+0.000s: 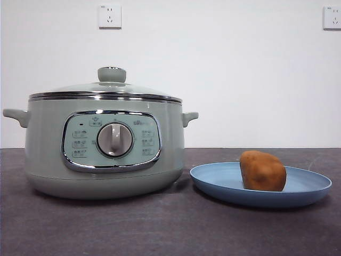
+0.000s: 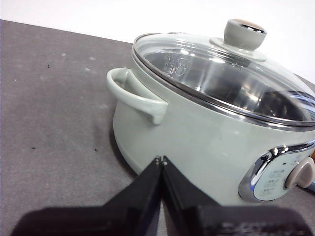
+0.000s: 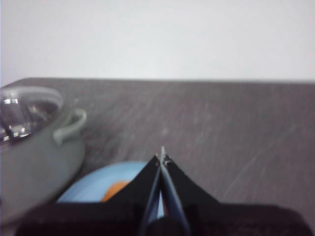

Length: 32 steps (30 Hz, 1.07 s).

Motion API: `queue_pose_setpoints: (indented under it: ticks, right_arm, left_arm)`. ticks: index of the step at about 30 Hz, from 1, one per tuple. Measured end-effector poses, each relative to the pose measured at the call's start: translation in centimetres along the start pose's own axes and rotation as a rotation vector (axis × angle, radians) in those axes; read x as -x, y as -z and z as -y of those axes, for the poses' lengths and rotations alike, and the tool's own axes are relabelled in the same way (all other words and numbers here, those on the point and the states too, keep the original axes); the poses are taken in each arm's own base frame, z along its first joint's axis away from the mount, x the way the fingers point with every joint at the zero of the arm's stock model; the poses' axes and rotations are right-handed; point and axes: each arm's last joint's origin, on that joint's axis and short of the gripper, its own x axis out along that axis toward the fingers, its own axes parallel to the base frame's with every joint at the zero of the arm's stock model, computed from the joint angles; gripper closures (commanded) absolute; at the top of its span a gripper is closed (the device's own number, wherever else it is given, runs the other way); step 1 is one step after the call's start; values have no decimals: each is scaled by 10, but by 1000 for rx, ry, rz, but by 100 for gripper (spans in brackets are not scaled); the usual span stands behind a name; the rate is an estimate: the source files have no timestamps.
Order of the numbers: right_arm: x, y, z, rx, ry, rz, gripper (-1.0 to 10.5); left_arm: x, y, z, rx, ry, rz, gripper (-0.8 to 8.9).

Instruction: Take the potato out from the steamer,put the potato on the plate,close the lid

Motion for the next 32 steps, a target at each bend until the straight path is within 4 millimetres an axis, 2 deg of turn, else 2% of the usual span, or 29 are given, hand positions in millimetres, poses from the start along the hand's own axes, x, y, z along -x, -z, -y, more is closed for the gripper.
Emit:
queue_pose_setpoints:
  ticks: [4,9,16,32]
  right_arm:
    - [4,28,0,-43,-1,16,947]
    - [9,32,-1,-48,-4,77,947]
    - [8,57,0,-102,3,5,947]
    - [14,63,0,-119,37,-37,947]
  left_arm:
    - [0,0,0,0,0,0,816]
    - [0,0,0,0,0,0,816]
    - [0,0,0,0,0,0,816]
    - [0,0,0,0,0,0,816]
